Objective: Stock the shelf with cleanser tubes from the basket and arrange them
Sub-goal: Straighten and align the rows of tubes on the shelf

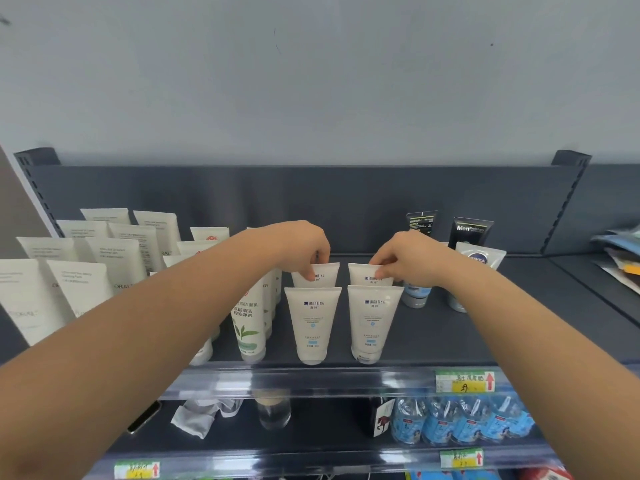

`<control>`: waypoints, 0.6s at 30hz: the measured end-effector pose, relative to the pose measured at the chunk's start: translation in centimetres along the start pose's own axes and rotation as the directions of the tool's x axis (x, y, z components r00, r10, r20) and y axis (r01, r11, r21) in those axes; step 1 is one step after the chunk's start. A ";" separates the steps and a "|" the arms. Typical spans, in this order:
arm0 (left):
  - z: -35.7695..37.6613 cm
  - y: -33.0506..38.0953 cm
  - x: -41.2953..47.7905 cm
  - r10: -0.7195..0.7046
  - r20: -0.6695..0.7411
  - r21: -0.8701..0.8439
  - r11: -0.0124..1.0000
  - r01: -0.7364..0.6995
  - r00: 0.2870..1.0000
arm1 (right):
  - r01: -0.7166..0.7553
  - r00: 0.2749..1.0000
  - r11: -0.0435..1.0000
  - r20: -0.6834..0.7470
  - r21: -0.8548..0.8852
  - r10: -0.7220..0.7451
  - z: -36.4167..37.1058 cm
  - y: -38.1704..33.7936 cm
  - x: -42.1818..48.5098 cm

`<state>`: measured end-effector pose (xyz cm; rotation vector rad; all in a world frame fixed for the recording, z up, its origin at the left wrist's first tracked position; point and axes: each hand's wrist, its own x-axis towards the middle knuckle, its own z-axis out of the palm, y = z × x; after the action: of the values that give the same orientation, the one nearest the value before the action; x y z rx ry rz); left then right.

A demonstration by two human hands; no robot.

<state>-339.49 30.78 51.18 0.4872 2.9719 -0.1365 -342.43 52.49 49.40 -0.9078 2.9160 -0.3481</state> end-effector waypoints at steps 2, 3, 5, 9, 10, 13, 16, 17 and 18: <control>0.0 0.1 0.0 -0.005 0.014 0.010 1.000 0.004 1.000 | 0.002 1.000 1.000 0.003 0.003 -0.002 0.1 0.1 0.0; 0.0 0.1 0.0 -0.007 0.021 0.014 1.000 0.007 1.000 | 0.002 1.000 1.000 0.005 0.004 -0.002 0.1 0.2 0.0; 0.0 0.1 -0.1 -0.013 0.025 0.013 1.000 0.012 1.000 | 0.000 1.000 1.000 0.010 0.004 0.000 0.2 0.3 0.0; 0.0 0.2 -0.1 -0.023 0.033 0.008 1.000 0.022 0.999 | 0.007 1.000 1.000 0.007 -0.007 -0.006 0.4 0.2 -0.1; 0.0 0.2 -0.1 -0.026 0.041 0.007 1.000 0.025 0.999 | 0.009 1.000 1.000 0.006 -0.014 -0.008 0.5 0.2 -0.2; -0.1 0.3 -0.3 -0.030 0.069 0.014 0.999 0.029 0.997 | 0.005 1.000 1.000 0.014 -0.022 -0.005 0.7 0.1 -0.4; -0.4 0.2 -0.4 -0.018 0.080 -0.006 1.000 0.018 0.997 | 0.004 1.000 1.000 0.017 -0.011 -0.004 0.5 0.4 -0.7; -0.6 0.2 -0.3 -0.009 0.082 -0.019 1.000 0.010 0.997 | 0.001 1.000 1.000 0.005 -0.001 -0.001 0.3 0.4 -0.9; -0.9 0.1 -0.3 0.002 0.080 -0.031 1.000 0.000 0.997 | -0.010 1.000 1.000 -0.010 0.005 0.010 0.1 0.6 -1.1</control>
<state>-339.27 30.90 52.08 0.4680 2.8915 -0.1068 -341.85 53.57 49.20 -0.8933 2.9261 -0.3600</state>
